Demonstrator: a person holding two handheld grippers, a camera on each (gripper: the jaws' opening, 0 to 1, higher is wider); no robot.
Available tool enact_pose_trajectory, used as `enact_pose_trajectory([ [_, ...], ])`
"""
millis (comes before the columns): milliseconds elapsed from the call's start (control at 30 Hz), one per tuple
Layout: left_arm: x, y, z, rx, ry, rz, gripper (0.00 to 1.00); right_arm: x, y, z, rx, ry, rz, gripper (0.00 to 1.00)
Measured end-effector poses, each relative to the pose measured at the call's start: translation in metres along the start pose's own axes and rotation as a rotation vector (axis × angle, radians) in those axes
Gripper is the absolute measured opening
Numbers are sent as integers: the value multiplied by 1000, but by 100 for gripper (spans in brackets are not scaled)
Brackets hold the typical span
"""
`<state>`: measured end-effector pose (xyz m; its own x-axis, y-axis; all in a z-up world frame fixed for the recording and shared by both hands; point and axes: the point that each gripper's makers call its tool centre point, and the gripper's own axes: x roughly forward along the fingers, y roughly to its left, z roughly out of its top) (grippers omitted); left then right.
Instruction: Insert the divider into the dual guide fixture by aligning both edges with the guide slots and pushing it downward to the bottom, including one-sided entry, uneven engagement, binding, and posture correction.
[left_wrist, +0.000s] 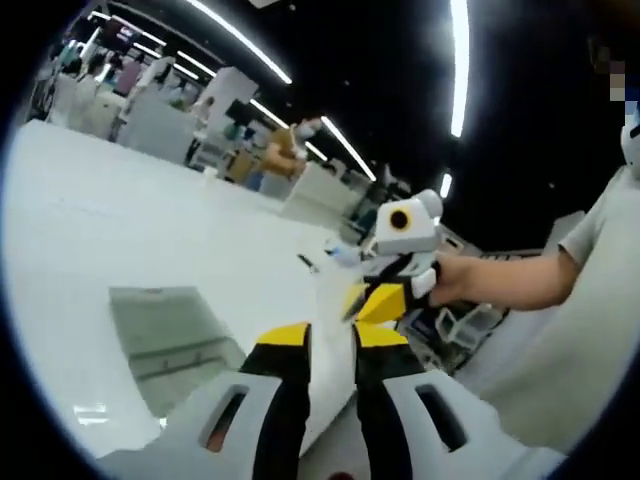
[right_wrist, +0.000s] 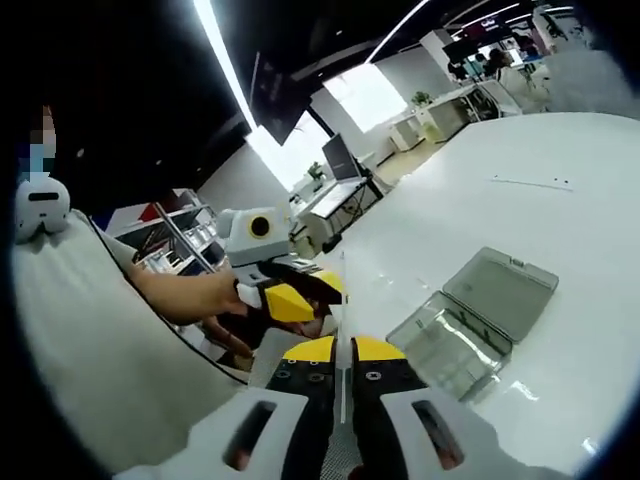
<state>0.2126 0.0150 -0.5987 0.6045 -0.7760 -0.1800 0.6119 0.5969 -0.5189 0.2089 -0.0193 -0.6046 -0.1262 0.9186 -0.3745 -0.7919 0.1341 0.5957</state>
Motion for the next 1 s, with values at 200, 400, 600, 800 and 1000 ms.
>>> enact_pose_trajectory([
  [200,-7,4,-3,101,21,62,13,7,-23,-9,106,31,-115,0],
  [400,-15,7,-6,181,50,114,14,14,-35,-9,157,34,-178,0],
  [600,-21,15,-11,225,70,152,16,24,-45,-9,221,60,-249,0],
  [800,-27,23,-16,276,94,184,17,32,-56,-17,314,121,-352,0],
  [1000,-31,30,-22,330,130,207,19,37,-67,-29,373,174,-423,0],
])
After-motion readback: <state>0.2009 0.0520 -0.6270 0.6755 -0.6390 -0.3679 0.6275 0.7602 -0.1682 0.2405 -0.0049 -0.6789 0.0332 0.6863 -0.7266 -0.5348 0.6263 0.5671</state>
